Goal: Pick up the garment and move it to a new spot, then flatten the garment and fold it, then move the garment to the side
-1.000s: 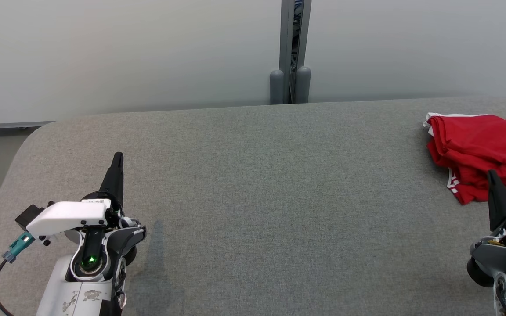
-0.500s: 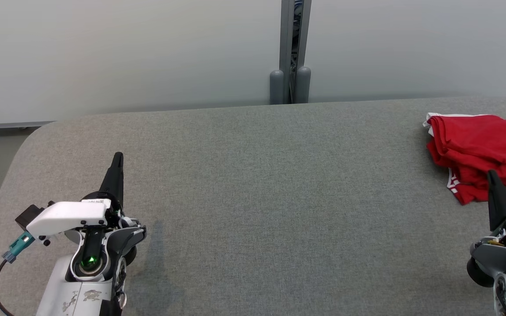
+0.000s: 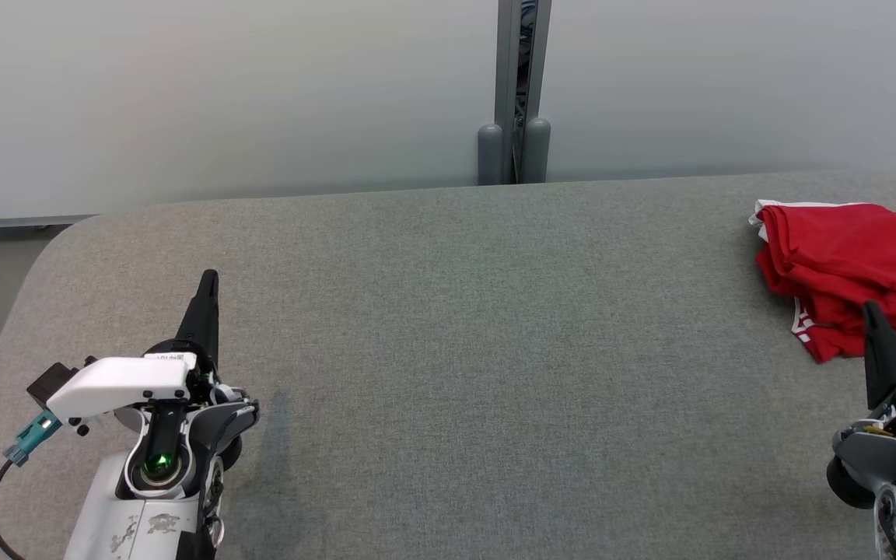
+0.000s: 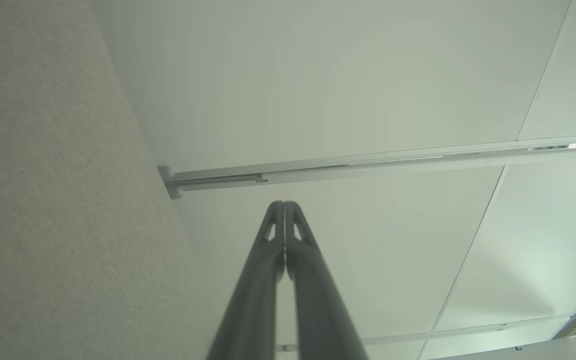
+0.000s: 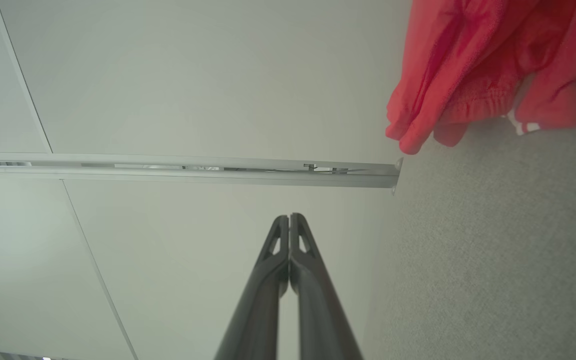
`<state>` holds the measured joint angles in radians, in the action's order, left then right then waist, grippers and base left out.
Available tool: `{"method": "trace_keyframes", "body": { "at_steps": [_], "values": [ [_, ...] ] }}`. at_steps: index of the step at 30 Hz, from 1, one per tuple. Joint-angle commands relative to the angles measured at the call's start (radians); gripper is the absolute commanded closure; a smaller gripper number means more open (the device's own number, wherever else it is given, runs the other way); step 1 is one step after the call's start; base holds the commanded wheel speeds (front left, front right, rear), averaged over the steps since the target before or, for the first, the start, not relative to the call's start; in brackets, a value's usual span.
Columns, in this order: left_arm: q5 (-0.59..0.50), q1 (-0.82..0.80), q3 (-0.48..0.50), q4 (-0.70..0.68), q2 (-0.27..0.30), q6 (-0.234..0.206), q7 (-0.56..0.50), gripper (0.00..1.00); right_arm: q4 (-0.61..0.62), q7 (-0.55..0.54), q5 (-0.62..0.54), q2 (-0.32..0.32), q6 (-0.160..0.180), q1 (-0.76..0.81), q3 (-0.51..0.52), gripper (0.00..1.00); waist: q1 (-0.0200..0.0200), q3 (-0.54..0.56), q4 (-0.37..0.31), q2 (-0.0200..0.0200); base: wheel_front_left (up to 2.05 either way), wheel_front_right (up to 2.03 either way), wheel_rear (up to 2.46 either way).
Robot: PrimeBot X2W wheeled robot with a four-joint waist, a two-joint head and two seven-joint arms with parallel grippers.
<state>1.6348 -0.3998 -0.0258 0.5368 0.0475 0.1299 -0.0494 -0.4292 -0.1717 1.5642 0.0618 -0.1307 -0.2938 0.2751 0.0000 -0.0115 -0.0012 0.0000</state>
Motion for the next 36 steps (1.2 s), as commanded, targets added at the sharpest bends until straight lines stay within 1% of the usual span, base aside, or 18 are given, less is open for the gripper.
{"method": "trace_keyframes", "body": {
  "at_steps": [1, 36],
  "values": [
    [0.006, -0.015, 0.003, 0.001, 0.005, 0.004, -0.001, 1.00, 0.000, -0.002, 0.000, 0.006, 0.000, -0.003, 0.000, 1.00, 0.0000, 0.000, 0.000, 0.0000, 0.00, 0.00, 0.00],
    [0.006, -0.015, 0.003, 0.001, 0.005, 0.004, -0.001, 1.00, 0.000, -0.002, -0.001, 0.006, 0.000, -0.003, 0.001, 1.00, 0.0000, 0.000, 0.000, 0.0000, 0.00, 0.00, 0.00]
  ]
}}
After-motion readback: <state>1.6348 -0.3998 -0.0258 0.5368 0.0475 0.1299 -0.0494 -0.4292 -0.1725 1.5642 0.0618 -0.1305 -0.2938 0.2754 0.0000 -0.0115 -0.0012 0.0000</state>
